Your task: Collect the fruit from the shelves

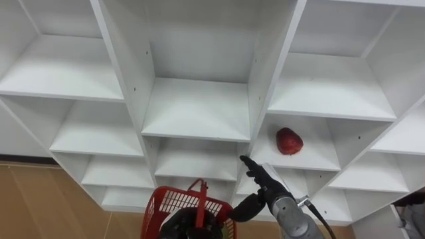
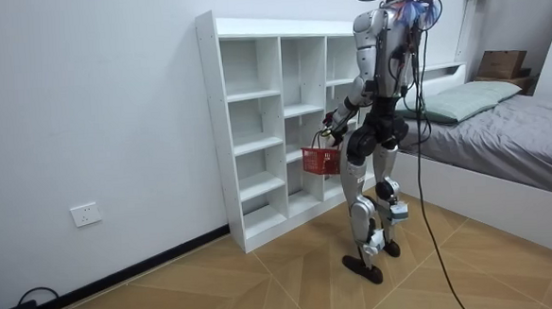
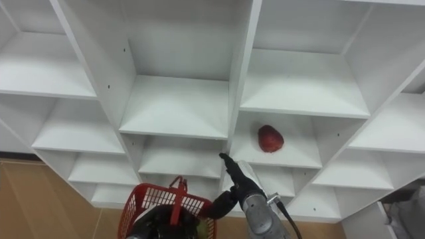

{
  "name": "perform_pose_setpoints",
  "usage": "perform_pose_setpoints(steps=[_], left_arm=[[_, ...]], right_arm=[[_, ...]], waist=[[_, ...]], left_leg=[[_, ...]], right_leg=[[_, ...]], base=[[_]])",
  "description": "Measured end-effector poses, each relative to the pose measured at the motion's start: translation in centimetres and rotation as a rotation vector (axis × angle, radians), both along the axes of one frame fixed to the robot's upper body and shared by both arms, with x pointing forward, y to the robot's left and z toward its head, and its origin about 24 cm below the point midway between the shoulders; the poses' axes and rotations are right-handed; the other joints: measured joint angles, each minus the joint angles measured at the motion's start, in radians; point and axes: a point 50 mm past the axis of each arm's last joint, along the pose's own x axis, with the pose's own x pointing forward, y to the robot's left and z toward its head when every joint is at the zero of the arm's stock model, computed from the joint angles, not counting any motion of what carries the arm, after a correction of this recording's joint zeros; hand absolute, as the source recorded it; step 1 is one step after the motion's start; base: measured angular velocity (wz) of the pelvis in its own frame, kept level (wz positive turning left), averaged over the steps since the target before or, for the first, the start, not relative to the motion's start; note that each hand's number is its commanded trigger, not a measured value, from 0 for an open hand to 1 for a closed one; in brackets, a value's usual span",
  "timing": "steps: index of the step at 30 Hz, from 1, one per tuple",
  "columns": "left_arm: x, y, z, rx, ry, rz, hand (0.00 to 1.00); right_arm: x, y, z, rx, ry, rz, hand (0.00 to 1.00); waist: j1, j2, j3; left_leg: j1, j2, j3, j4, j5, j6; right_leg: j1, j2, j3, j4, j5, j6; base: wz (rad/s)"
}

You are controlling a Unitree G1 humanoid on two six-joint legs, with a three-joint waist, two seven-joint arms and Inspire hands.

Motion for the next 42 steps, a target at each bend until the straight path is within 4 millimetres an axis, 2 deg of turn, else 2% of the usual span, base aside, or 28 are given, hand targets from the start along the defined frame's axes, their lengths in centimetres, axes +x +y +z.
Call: perform_pose_setpoints(steps=[15,24,27,31,37,39,41,42], left_arm=[[0.1,0.3,0.0,0.003,-0.003,0.010,1.00],[0.9,1.1,0.3,0.022,-0.024,0.041,1.00],[1.3,1.8,0.4,0.037,-0.035,0.078,1.00],[1.6,3.4,0.4,0.071,-0.038,0.158,1.00],[0.7,5.1,-0.2,0.132,0.002,0.204,1.00],[0.5,5.4,-0.4,0.143,0.014,0.222,1.00],[0.2,6.0,-0.7,0.158,0.032,0.257,1.00],[0.1,6.1,-0.8,0.162,0.037,0.265,1.00]], right_arm=[[0.4,-0.1,0.6,0.007,-0.032,-0.001,0.00],[0.7,-0.8,1.0,0.002,-0.068,-0.020,0.00],[0.8,-1.4,1.4,-0.007,-0.091,-0.025,0.00],[0.4,-2.8,1.8,0.048,-0.110,-0.114,0.00],[-0.5,-4.8,2.2,0.055,-0.143,-0.227,0.00],[-0.8,-5.2,2.2,0.047,-0.149,-0.248,0.00],[-0.8,-5.6,2.4,0.042,-0.164,-0.277,0.00],[-0.9,-5.7,2.5,0.038,-0.170,-0.282,0.00]], waist=[[0.001,-0.001,-0.0006],[-0.003,-0.004,-0.0049],[-0.004,0.000,-0.0070],[-0.007,0.006,-0.0101],[-0.014,0.020,-0.0118],[-0.017,0.023,-0.0137],[-0.018,0.033,-0.0199],[-0.020,0.035,-0.0197]], left_leg=[[0.000,0.000,0.004,0.000,0.000,0.000],[0.000,0.001,0.007,0.000,0.000,0.000],[0.002,0.002,0.011,0.000,0.000,0.000],[0.013,0.003,0.016,-0.003,0.000,0.000],[0.029,0.005,0.039,-0.019,-0.001,0.000],[0.030,0.008,0.050,-0.021,-0.001,-0.001],[0.032,0.014,0.072,-0.022,-0.002,-0.003],[0.033,0.015,0.077,-0.022,-0.002,-0.003]], right_leg=[[0.000,0.000,0.002,0.000,0.000,0.000],[-0.001,0.001,0.003,0.000,0.000,0.000],[0.000,0.003,0.013,0.001,0.000,-0.001],[0.008,0.004,0.019,0.001,0.001,-0.001],[0.004,0.010,0.041,0.004,0.001,-0.001],[-0.002,0.014,0.045,0.004,0.002,-0.003],[-0.010,0.020,0.065,0.005,0.006,-0.007],[-0.010,0.022,0.069,0.006,0.006,-0.008]], base=[[0.00],[0.00],[-0.03],[-0.03],[-0.12],[-0.15],[-0.28],[-0.23]])
